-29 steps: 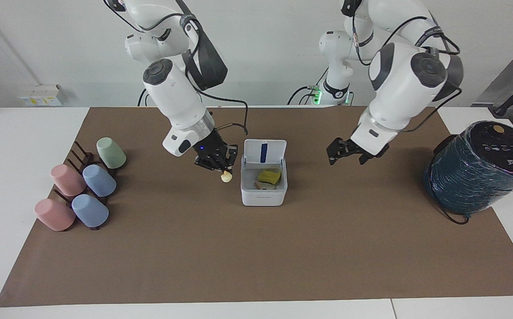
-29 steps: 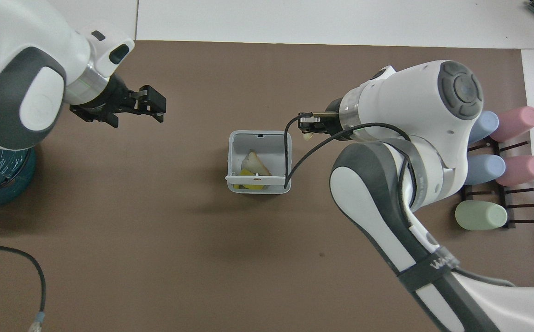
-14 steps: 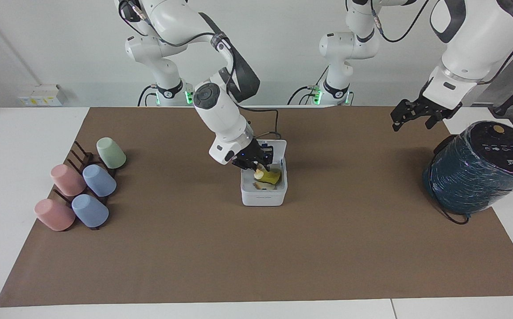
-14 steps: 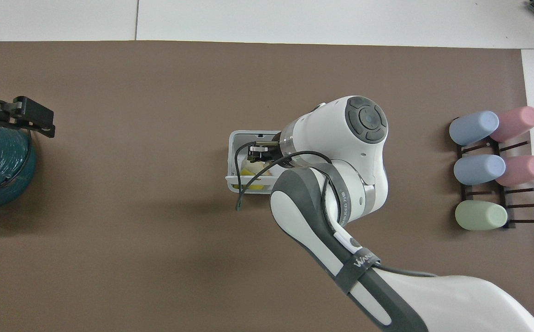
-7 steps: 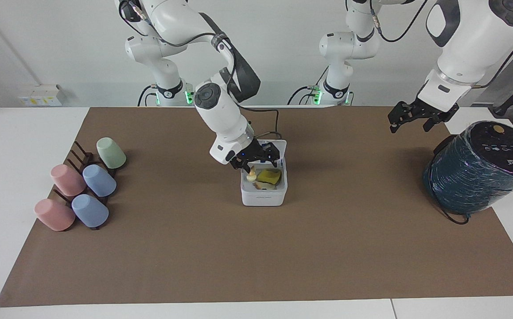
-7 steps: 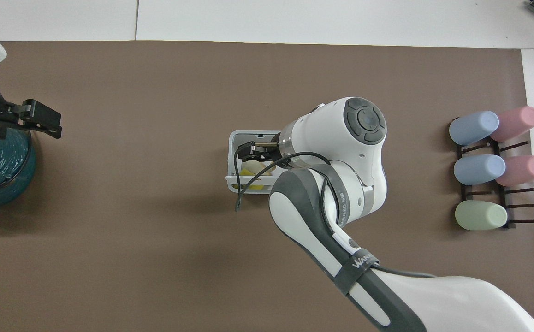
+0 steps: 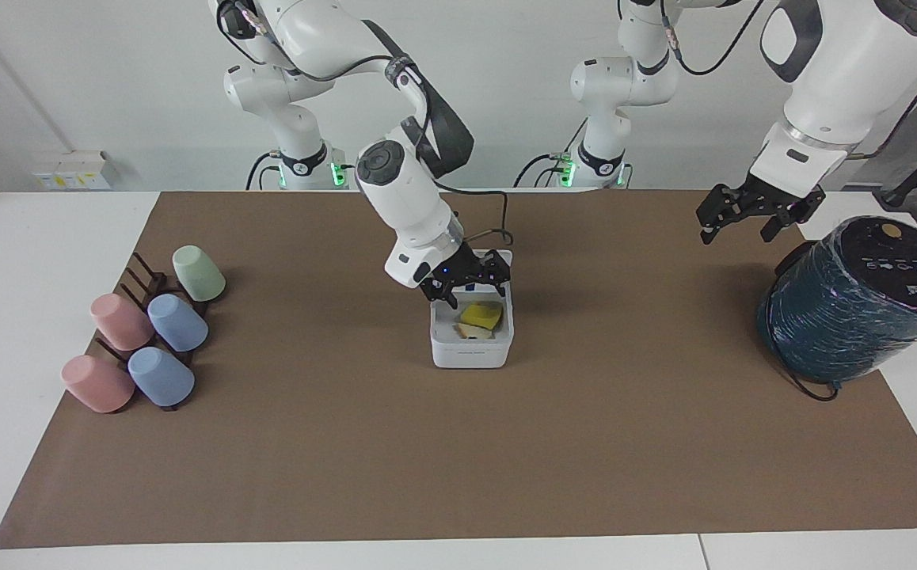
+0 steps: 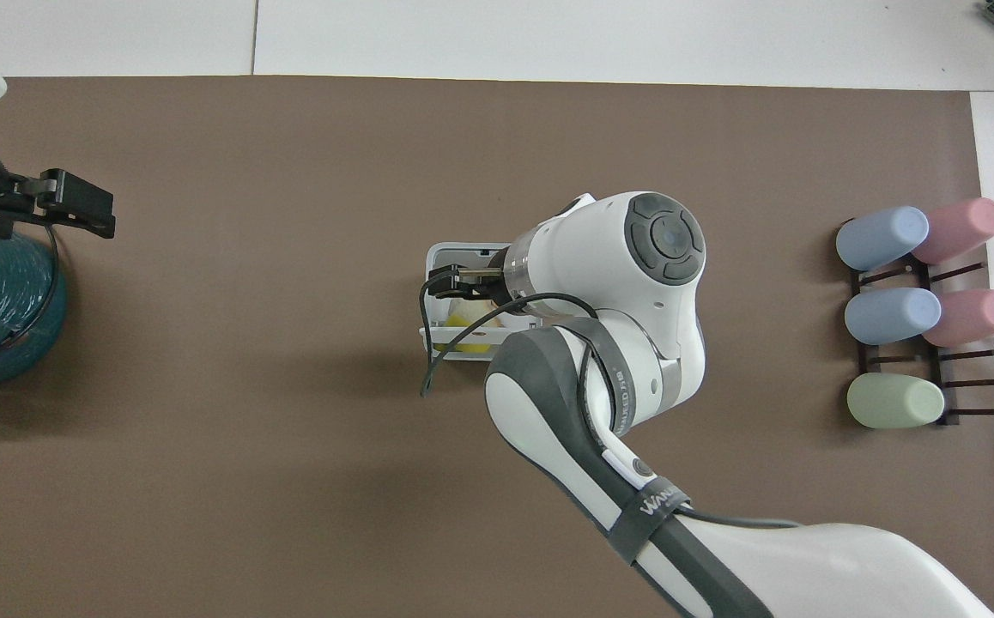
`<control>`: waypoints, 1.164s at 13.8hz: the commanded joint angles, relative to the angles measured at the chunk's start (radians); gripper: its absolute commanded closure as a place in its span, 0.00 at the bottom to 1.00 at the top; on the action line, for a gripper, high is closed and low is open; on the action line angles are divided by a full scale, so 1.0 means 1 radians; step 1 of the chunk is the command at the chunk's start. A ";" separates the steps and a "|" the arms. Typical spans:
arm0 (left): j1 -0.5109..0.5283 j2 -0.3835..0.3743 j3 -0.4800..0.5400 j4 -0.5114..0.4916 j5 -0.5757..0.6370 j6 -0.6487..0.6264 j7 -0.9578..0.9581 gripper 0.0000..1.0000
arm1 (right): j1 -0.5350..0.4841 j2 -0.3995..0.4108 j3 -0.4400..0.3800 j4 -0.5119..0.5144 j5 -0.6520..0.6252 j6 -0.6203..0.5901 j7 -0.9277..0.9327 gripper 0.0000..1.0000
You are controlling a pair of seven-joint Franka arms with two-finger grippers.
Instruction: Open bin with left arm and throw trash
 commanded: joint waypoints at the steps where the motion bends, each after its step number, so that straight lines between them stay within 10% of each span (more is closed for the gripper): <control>1: 0.006 -0.038 -0.005 -0.070 0.010 0.067 0.017 0.00 | -0.047 -0.054 -0.008 -0.003 -0.169 0.007 0.017 0.00; 5: 0.008 -0.053 -0.005 -0.110 -0.001 0.115 0.032 0.00 | -0.165 -0.115 -0.007 0.023 -0.391 -0.080 0.009 0.00; 12: 0.010 -0.051 -0.005 -0.122 -0.018 0.115 0.032 0.00 | -0.348 -0.267 -0.011 0.028 -0.425 -0.301 -0.065 0.00; 16: 0.008 -0.059 -0.004 -0.136 -0.023 0.116 0.031 0.00 | -0.330 -0.352 -0.150 0.032 -0.425 -0.516 -0.220 0.00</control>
